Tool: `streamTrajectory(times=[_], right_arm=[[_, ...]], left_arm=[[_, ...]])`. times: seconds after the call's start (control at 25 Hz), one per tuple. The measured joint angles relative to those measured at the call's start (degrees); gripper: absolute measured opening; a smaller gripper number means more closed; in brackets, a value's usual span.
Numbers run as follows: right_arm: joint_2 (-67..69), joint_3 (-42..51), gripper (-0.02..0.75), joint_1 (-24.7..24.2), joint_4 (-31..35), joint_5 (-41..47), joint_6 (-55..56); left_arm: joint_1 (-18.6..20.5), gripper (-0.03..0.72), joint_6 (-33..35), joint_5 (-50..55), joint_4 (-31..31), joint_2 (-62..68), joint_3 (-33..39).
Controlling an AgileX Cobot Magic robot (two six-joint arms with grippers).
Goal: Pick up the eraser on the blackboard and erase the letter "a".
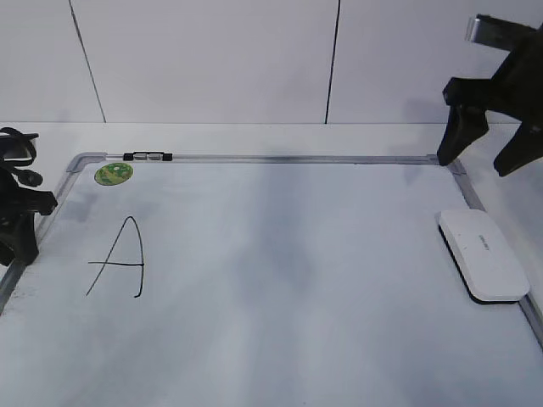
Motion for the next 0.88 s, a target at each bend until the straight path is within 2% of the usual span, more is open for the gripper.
streamTrajectory(times=[0.08,0.2,0.52,0.76,0.88], right_arm=[[-1.9,0.0,0.594,0.0,0.0,0.0,0.0],[-4.5,0.0,0.594,0.0,0.0,0.1,0.0],[-12.3,0.0,0.594,0.0,-0.9,0.6,0.5],[-17.9,0.5,0.594,0.0,-1.0,1.0,1.3],[-21.4,3.6,0.593,0.0,-1.0,1.1,1.7]], left_arm=[[0.0,0.259,0.0,0.4,-0.8,0.2,-0.1],[0.0,0.288,0.0,2.5,-1.3,0.5,-2.1],[0.0,0.286,0.0,9.7,-1.4,-2.3,-9.6],[0.0,0.268,0.0,10.6,-1.3,-7.8,-10.5],[0.0,0.267,0.0,10.8,-1.2,-11.1,-10.5]])
